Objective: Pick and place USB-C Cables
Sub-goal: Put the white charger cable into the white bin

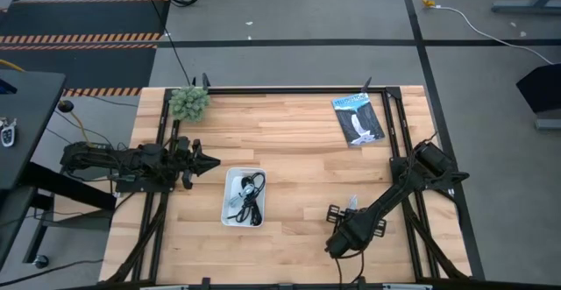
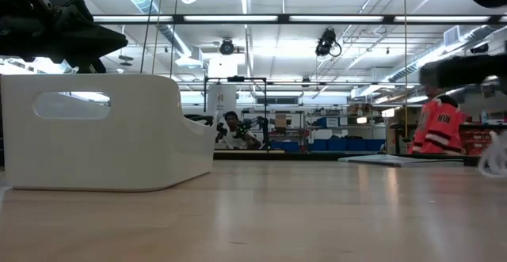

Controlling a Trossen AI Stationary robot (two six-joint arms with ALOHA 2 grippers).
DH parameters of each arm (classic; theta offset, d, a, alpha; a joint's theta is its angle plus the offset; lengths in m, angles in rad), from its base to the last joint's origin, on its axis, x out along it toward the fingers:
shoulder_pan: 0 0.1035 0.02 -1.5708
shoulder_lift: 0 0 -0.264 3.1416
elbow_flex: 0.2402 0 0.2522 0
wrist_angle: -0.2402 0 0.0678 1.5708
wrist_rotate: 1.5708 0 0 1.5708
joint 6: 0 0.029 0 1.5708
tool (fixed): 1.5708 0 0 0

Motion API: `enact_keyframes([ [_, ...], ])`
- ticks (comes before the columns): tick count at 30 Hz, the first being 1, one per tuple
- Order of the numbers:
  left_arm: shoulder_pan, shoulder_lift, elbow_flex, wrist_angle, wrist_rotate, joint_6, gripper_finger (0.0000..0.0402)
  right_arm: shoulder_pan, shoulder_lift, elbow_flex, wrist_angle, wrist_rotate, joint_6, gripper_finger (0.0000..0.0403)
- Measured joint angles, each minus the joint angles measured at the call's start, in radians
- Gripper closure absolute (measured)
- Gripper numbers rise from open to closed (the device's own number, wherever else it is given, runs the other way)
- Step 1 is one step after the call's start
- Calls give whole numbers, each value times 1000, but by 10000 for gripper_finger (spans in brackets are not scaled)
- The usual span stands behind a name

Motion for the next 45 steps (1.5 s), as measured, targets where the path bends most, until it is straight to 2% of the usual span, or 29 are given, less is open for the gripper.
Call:
enact_keyframes([
  [4, 0, 0, 0, 0, 0, 0, 365, -34, -17, 50, -18, 80, -34, 382],
  [10, 0, 0, 0, 0, 0, 0, 365, -103, -41, 103, 60, 267, -118, 367],
  [13, 0, 0, 0, 0, 0, 0, 365, -149, -44, 111, 194, 350, -157, 367],
  [17, 0, 0, 0, 0, 0, 0, 365, -214, -33, 110, 422, 366, -191, 367],
  [19, 0, 0, 0, 0, 0, 0, 365, -241, -33, 97, 554, 382, -248, 367],
  [23, 0, 0, 0, 0, 0, 0, 365, -269, -33, 79, 779, 480, -436, 367],
  [27, 0, 0, 0, 0, 0, 0, 365, -315, -33, 79, 962, 476, -523, 367],
  [37, 0, 0, 0, 0, 0, 0, 365, -385, -9, 79, 1322, 417, -535, 367],
  [42, 0, 6, 0, 3, -1, 0, 365, -377, 89, 80, 1531, 380, -585, 367],
  [45, 0, 12, 0, 4, -1, 0, 365, -377, 147, 80, 1571, 376, -597, 367],
])
